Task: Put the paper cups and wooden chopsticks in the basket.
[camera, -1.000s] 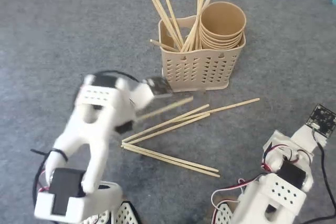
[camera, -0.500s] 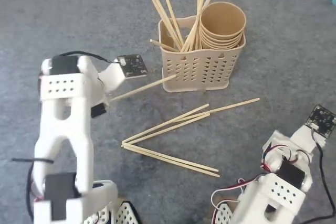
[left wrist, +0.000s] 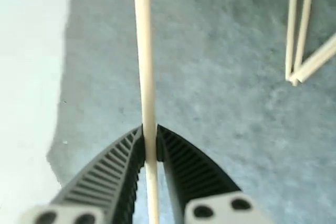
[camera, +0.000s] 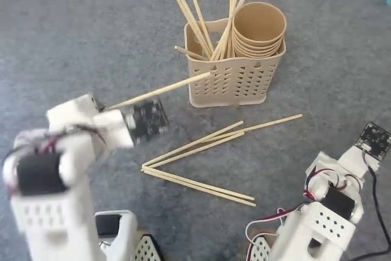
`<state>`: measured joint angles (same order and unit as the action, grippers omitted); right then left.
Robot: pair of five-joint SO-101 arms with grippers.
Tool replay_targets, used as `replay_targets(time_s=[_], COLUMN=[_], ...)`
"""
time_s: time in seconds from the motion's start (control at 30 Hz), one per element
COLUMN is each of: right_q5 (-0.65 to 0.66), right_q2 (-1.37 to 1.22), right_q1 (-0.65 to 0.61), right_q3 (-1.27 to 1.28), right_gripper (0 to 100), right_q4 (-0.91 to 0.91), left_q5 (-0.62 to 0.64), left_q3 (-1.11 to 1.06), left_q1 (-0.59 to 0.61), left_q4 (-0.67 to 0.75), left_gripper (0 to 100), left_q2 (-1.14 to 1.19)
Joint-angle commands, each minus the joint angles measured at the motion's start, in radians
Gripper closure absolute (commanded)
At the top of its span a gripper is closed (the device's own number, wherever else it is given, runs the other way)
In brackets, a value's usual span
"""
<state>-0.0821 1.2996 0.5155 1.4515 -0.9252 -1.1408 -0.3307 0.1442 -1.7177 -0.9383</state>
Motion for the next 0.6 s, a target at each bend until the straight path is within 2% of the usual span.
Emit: replay_targets(time_s=[0.0,0.23,0.33,0.43,0.57], right_q5=[0.015,0.015,0.015,0.014,0.012], right_q2=[0.024,0.024,0.024,0.024,0.024], right_q1=[0.016,0.016,0.016,0.016,0.016], right_q3=[-0.008,-0.006,-0.006,-0.006,-0.006], right_gripper=[90.9,90.9,90.9,90.9,90.9], right_q4=[0.024,0.022,0.022,0.022,0.022], left_q5=[0.216,0.822,1.036,1.148,1.247], left_q3=[0.005,-0.004,-0.070,-0.186,-0.420], left_q1=[-0.091,-0.203,-0.230,-0.292,-0.373], left_q4=[0.087,0.482,0.697,0.962,1.419], left_gripper=[99,99,99,99,99], left_q2=[-0.089,-0.115,-0.117,-0.110,-0.107])
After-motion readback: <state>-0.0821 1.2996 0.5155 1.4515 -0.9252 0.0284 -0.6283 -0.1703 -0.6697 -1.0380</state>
